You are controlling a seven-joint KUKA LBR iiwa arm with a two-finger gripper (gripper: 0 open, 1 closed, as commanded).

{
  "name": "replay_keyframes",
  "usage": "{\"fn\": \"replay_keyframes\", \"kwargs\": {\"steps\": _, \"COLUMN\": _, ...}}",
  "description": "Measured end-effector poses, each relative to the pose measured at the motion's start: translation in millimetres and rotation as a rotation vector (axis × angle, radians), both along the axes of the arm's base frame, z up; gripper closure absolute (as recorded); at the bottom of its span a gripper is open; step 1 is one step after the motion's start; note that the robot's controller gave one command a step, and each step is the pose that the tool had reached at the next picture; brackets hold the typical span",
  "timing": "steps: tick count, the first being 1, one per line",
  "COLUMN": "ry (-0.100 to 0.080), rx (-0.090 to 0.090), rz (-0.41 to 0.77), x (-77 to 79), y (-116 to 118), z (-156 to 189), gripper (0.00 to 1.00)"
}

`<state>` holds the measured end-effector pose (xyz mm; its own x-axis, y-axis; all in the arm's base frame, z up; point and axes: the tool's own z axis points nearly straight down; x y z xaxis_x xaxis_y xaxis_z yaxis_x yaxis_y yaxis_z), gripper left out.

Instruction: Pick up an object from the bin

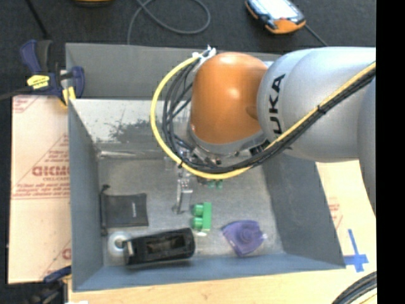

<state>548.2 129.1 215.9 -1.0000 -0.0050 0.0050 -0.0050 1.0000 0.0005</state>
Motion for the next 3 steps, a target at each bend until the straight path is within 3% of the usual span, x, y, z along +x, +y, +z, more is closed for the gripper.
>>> {"fn": "replay_keyframes", "kwargs": {"steps": 1, "ry": -0.008, "rx": 0.001, "rz": -0.003, "x": 1.3, "y": -0.6, "z": 4.8, "gripper": 0.00}}
{"fn": "replay_keyframes", "kwargs": {"steps": 2, "ry": -0.013, "rx": 0.001, "rz": 0.036, "x": -24.8, "y": 44.5, "z": -46.4, "gripper": 0.00}}
{"fn": "replay_keyframes", "kwargs": {"steps": 3, "ry": 0.001, "rx": 0.000, "rz": 0.119, "x": -7.0, "y": 68.4, "z": -67.9, "gripper": 0.00}}
